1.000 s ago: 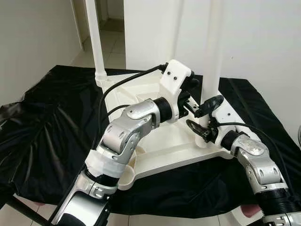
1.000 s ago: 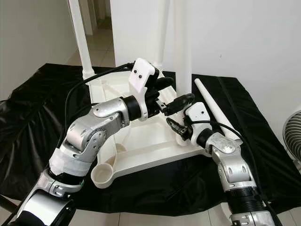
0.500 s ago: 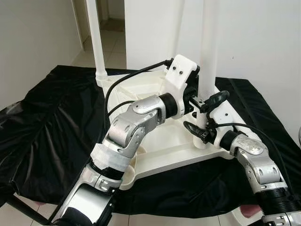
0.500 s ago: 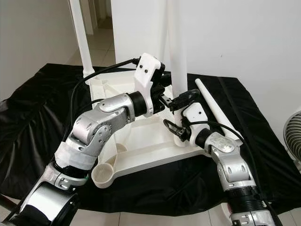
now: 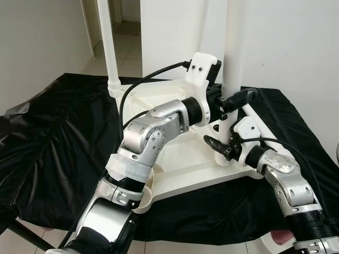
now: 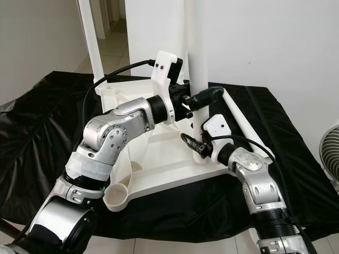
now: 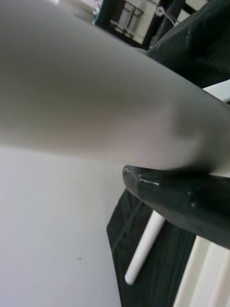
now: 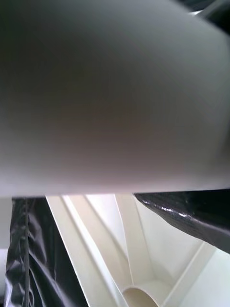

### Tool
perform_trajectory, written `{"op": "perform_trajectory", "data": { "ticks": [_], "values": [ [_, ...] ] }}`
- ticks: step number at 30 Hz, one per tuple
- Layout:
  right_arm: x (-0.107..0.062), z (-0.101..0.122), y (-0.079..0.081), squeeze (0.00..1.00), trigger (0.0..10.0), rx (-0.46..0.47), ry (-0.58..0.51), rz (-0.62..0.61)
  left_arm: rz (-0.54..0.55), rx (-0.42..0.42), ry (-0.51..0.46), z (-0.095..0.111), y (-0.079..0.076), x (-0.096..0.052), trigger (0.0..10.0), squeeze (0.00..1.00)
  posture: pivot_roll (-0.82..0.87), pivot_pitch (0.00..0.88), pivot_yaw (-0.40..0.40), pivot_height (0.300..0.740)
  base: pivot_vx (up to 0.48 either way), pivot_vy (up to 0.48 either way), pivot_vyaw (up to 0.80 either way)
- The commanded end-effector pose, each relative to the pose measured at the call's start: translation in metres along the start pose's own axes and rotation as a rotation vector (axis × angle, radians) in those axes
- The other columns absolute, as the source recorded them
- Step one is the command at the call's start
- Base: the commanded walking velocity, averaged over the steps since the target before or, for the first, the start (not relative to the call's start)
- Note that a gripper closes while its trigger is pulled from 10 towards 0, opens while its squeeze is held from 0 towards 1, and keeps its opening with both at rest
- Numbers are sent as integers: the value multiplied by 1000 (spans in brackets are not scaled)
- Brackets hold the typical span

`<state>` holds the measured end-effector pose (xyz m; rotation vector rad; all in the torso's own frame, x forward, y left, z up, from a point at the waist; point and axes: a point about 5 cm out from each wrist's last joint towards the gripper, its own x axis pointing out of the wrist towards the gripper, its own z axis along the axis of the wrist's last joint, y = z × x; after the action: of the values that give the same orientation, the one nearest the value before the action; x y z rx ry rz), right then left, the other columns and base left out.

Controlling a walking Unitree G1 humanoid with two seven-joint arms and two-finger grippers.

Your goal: Building children table

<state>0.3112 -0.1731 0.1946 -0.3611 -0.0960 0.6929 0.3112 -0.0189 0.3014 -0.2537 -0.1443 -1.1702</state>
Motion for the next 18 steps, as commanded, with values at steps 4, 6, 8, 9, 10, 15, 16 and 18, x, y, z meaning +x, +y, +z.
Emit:
{"op": "perform_trajectory", "data": {
  "ticks": [4, 6, 8, 9, 10, 15, 16, 18],
  "values": [
    [3, 5, -1, 0, 10000, 10, -14, -4, -119, -12, 2, 4, -14, 7, 0, 0, -23, 22, -11, 740, 0, 0, 0],
    [3, 5, -1, 0, 10000, 8, -13, -4, -119, -10, 5, 5, -14, 7, 0, 0, -23, 22, -11, 740, 0, 0, 0],
    [2, 4, -1, 0, 10000, 25, -12, -4, -119, -11, 7, 6, -14, 8, 0, 0, -23, 22, -11, 740, 0, 0, 0],
    [2, 4, -1, 0, 10000, 40, -14, -6, -118, -12, 10, 6, -13, 8, 0, 0, -23, 22, -10, 740, 0, 0, 0],
    [2, 4, -1, 0, 10000, 40, -14, -6, -118, -12, 10, 6, -13, 8, 0, 0, -23, 22, -10, 740, 0, 0, 0],
    [7, 7, -5, 1000, 10000, 65, -49, -76, -71, -4, 18, 14, -8, 10, 10000, 0, -24, 16, -8, 740, 0, 0, 0],
    [7, 7, -5, 1000, 10000, 65, -49, -76, -71, -4, 18, 14, -8, 10, 10000, 0, -24, 16, -8, 740, 0, 0, 0],
    [9, 8, -6, 1000, 10000, 74, -59, -98, -46, 5, 15, 17, -6, 10, 10000, 0, -24, 11, -9, 740, 0, 0, 0]
  ]
}}
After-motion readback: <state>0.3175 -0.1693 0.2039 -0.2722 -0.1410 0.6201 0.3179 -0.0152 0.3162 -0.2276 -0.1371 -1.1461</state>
